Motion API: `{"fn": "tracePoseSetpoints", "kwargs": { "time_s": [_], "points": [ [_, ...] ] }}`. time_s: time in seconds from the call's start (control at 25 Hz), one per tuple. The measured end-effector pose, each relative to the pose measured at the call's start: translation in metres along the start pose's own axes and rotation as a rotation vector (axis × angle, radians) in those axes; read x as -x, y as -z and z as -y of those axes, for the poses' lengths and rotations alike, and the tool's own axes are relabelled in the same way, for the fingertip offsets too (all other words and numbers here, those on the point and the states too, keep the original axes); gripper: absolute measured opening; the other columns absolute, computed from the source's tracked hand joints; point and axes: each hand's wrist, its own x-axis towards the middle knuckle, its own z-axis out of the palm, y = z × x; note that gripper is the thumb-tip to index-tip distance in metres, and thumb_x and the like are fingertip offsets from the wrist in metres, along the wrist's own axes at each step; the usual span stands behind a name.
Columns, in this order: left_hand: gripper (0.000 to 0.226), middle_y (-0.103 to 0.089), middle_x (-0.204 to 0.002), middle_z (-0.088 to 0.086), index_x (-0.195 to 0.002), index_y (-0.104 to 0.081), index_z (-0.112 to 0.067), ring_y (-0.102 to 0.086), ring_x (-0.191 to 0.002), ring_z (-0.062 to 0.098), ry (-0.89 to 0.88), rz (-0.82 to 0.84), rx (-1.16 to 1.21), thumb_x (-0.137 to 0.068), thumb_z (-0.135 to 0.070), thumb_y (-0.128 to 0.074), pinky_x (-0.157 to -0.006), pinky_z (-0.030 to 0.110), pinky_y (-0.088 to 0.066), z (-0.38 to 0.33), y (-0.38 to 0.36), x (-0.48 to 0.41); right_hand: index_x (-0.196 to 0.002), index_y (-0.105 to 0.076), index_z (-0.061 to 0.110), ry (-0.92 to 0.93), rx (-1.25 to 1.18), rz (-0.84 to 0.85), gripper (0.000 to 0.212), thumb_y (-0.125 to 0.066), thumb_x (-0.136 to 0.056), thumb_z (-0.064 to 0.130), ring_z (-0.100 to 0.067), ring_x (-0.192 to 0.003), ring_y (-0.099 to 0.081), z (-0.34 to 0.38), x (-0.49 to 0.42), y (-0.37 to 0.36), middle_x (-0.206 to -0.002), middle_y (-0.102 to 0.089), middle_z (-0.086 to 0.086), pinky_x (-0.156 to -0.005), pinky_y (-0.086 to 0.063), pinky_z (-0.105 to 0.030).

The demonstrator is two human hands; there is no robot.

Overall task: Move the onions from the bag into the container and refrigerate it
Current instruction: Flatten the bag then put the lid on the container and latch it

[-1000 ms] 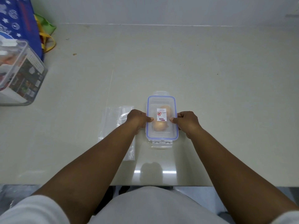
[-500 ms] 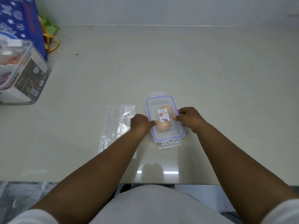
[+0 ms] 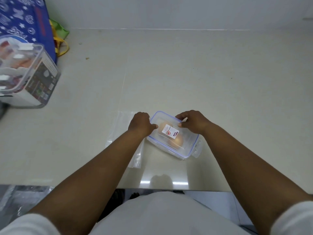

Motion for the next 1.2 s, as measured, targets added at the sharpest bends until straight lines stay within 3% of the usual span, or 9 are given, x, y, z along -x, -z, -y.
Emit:
{"fn": "tracePoseSetpoints", "kwargs": {
  "time_s": [0.12, 0.2, 0.32, 0.4, 0.52, 0.68, 0.88, 1.04, 1.2],
  "points": [
    [0.046, -0.054, -0.072, 0.003, -0.062, -0.045, -0.014, -0.054, -0.074, 0.024, 0.042, 0.063, -0.003, -0.072, -0.046, -0.077, -0.059, 0.028, -0.036, 0.000, 0.000, -0.006, -0.120, -0.064, 0.020, -0.023, 0.234, -0.323, 0.043, -0.074, -0.081, 0.034, -0.024, -0.107, -0.058, -0.006, 0.027, -0.008, -0.114, -0.064, -0.002, -0.087, -0.048, -0.035],
    [0.048, -0.053, -0.074, 0.000, -0.062, -0.044, -0.017, -0.052, -0.075, 0.022, 0.069, 0.096, 0.013, -0.069, -0.048, -0.079, -0.064, 0.027, -0.038, 0.003, 0.002, -0.009, -0.111, -0.066, 0.015, -0.084, 0.300, -0.449, 0.037, -0.072, -0.081, 0.037, -0.029, -0.102, -0.060, -0.019, 0.054, -0.015, -0.106, -0.063, -0.008, -0.080, -0.050, -0.035],
    [0.047, -0.054, -0.068, -0.001, -0.066, -0.054, -0.012, -0.054, -0.072, 0.022, 0.076, 0.133, 0.006, -0.064, -0.050, -0.082, -0.055, 0.026, -0.036, 0.002, 0.006, -0.011, -0.095, -0.066, 0.010, -0.261, 0.206, -0.401, 0.037, -0.069, -0.082, 0.044, -0.032, -0.093, -0.061, -0.036, 0.087, -0.029, -0.093, -0.063, -0.010, -0.071, -0.045, -0.032],
    [0.048, -0.057, -0.066, 0.001, -0.070, -0.058, -0.010, -0.058, -0.072, 0.023, 0.087, 0.163, 0.011, -0.063, -0.051, -0.082, -0.051, 0.026, -0.035, 0.002, 0.005, -0.011, -0.104, -0.067, 0.006, -0.339, 0.134, -0.383, 0.044, -0.067, -0.084, 0.046, -0.034, -0.101, -0.062, -0.042, 0.094, -0.036, -0.101, -0.067, -0.012, -0.079, -0.046, -0.033],
    [0.045, -0.066, -0.072, 0.004, -0.074, -0.063, -0.009, -0.069, -0.079, 0.025, 0.152, 0.189, 0.089, -0.063, -0.048, -0.083, -0.066, 0.031, -0.050, 0.005, 0.000, -0.007, -0.104, -0.067, 0.002, -0.375, 0.092, -0.455, 0.040, -0.064, -0.089, 0.039, -0.035, -0.103, -0.063, -0.041, 0.092, -0.035, -0.102, -0.069, -0.016, -0.077, -0.046, -0.033],
    [0.050, -0.057, -0.058, 0.004, -0.049, -0.042, -0.015, -0.072, -0.083, 0.032, 0.198, 0.149, 0.222, -0.067, -0.036, -0.084, -0.067, 0.032, -0.048, 0.008, -0.008, 0.000, -0.090, -0.068, 0.003, -0.407, 0.143, -0.397, 0.031, -0.058, -0.093, 0.033, -0.036, -0.093, -0.063, -0.034, 0.083, -0.029, -0.100, -0.069, -0.017, -0.072, -0.046, -0.032],
    [0.032, -0.074, -0.085, 0.020, -0.068, -0.058, -0.008, -0.072, -0.086, 0.035, 0.222, 0.151, 0.384, -0.070, -0.029, -0.083, -0.087, 0.047, -0.056, 0.009, -0.016, 0.002, -0.061, -0.052, 0.004, -0.455, 0.033, -0.298, 0.041, -0.066, -0.086, 0.034, -0.034, -0.076, -0.065, -0.031, 0.060, -0.007, -0.071, -0.064, -0.014, -0.058, -0.043, -0.029],
    [0.030, -0.075, -0.086, 0.020, -0.076, -0.066, -0.005, -0.073, -0.080, 0.033, 0.253, 0.157, 0.487, -0.067, -0.026, -0.085, -0.085, 0.047, -0.058, 0.013, -0.020, 0.000, -0.082, -0.067, -0.004, -0.497, -0.332, -0.311, 0.037, -0.079, -0.075, 0.031, -0.026, -0.066, -0.073, -0.048, 0.055, 0.000, -0.078, -0.073, -0.014, -0.065, -0.055, -0.032],
    [0.031, -0.075, -0.086, 0.021, -0.072, -0.064, -0.006, -0.074, -0.071, 0.029, 0.258, 0.174, 0.506, -0.065, -0.025, -0.087, -0.082, 0.046, -0.059, 0.014, -0.019, -0.002, -0.076, -0.064, 0.004, -0.492, -0.487, -0.303, 0.029, -0.081, -0.072, 0.027, -0.029, -0.067, -0.074, -0.058, 0.051, -0.005, -0.077, -0.068, -0.012, -0.077, -0.059, -0.043]
  ]
}}
